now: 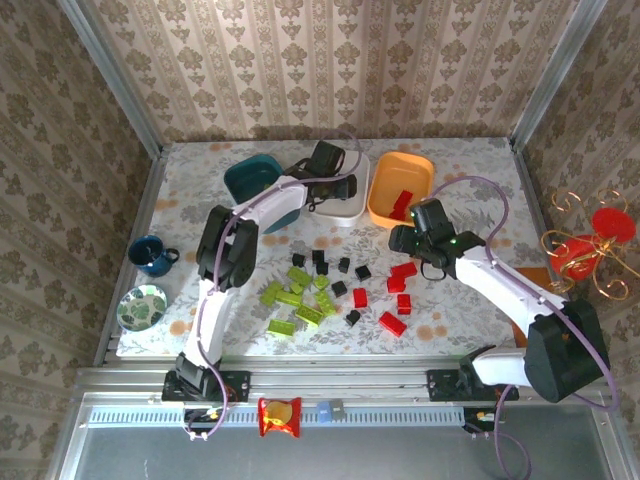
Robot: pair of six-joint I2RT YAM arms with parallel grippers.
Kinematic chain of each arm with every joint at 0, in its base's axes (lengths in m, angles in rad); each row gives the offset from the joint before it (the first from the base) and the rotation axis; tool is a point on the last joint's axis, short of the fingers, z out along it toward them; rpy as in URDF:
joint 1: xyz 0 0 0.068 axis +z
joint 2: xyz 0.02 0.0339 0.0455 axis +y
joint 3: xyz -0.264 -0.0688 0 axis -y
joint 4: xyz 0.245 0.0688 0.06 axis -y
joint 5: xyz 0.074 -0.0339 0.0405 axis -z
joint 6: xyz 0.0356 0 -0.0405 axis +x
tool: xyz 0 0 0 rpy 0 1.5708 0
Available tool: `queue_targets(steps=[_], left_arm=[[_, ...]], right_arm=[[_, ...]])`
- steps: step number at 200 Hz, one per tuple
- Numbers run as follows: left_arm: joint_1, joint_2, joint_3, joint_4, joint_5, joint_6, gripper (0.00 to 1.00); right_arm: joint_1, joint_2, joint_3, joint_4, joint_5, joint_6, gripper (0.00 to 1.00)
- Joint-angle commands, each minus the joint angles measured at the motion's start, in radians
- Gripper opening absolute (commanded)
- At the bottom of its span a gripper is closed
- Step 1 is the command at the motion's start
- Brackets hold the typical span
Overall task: Sort the legos into containers by color
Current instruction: Place the lego in the container, then pick up the lego from the bottom-left of the table.
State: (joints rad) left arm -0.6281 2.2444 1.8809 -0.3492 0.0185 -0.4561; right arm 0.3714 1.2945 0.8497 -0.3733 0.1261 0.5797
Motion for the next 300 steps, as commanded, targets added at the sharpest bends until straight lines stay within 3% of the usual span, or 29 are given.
queue_targets(steps=[1,61,139,177,209,259,284,300], left_arm=[[-0.001,-0.167,-0.091,0.045,0.027,-0.015,0.63],[-0.027,-0.663,-0.701,0.283,0.05,-0.103,0.7],[-0.065,-1.21,-1.268,0.085,-0.078,-0.183,0.73],[-0.063,-1.295,-1.407,0.008,-0.09,-0.233,0.73],[-0.051,-1.326,-1.43,-0.069,-0.129,-0.26,0.73],[-0.068,-1.434,-1.515,-0.119,-0.099,-0.294,0.73],[-0.071,-1.396,-1.499,-0.125,-0.1,-0.289,0.63],[-0.083,-1.393,-1.487,-0.139,-0.108,-0.284,0.63]], right_arm=[[0.011,-0.033,-0.009,-0.008,0.001,0.017,0.68],[0.045,-0.02,-0.015,0.01,-0.043,0.011,0.67],[0.09,0.042,-0.01,0.04,-0.042,0.017,0.67],[0.099,0.073,0.006,0.047,-0.039,0.022,0.67],[0.11,0.078,0.021,0.033,-0.036,0.02,0.67],[0.112,0.083,0.031,0.023,-0.019,0.008,0.67],[0.113,0.118,0.046,0.03,-0.034,0.015,0.67],[0.116,0.126,0.056,0.025,-0.038,0.014,0.67]])
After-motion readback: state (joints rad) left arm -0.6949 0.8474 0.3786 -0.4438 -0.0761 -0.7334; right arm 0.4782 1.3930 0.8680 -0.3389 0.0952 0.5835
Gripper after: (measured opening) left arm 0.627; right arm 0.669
